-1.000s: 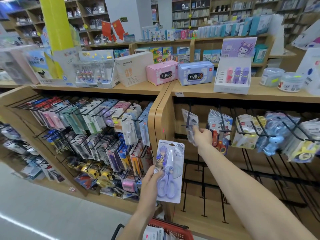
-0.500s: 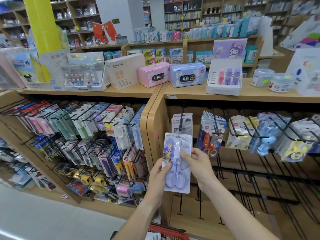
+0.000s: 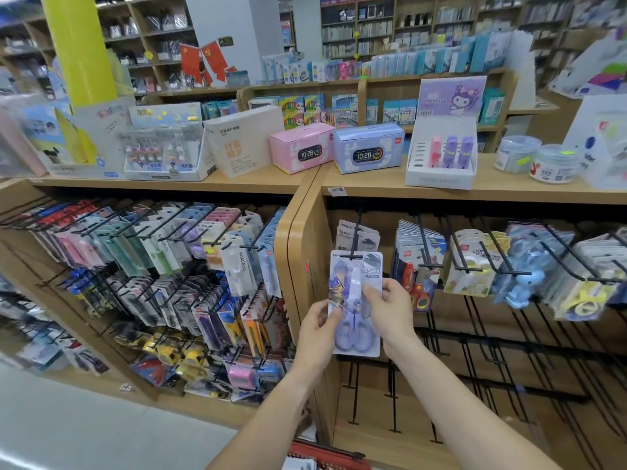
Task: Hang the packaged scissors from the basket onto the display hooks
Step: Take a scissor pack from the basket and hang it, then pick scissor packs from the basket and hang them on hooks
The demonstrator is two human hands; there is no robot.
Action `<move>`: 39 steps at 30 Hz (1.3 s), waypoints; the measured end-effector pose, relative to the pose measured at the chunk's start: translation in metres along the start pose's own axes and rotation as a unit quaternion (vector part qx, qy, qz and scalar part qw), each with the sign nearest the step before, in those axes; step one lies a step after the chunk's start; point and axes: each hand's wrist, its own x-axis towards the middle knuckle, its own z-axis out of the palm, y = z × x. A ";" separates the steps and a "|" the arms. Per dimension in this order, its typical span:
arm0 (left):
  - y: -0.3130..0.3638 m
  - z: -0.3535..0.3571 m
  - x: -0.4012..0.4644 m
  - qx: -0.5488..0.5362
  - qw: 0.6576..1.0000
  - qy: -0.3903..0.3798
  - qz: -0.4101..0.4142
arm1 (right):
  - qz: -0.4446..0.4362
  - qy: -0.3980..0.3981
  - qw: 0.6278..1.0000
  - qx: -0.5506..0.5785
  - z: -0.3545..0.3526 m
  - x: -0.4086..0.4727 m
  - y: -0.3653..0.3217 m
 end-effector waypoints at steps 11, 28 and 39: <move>-0.007 -0.012 -0.007 0.094 0.995 -0.029 -0.023 | 0.061 0.063 0.996 -0.019 0.016 0.049 -0.018; -0.018 -0.040 -0.025 0.157 0.985 -0.076 -0.007 | 0.071 0.027 0.990 -0.122 0.004 0.018 -0.012; -0.098 -0.092 -0.066 0.303 0.950 -0.073 0.000 | 0.058 -0.068 0.977 -0.192 -0.007 -0.110 0.065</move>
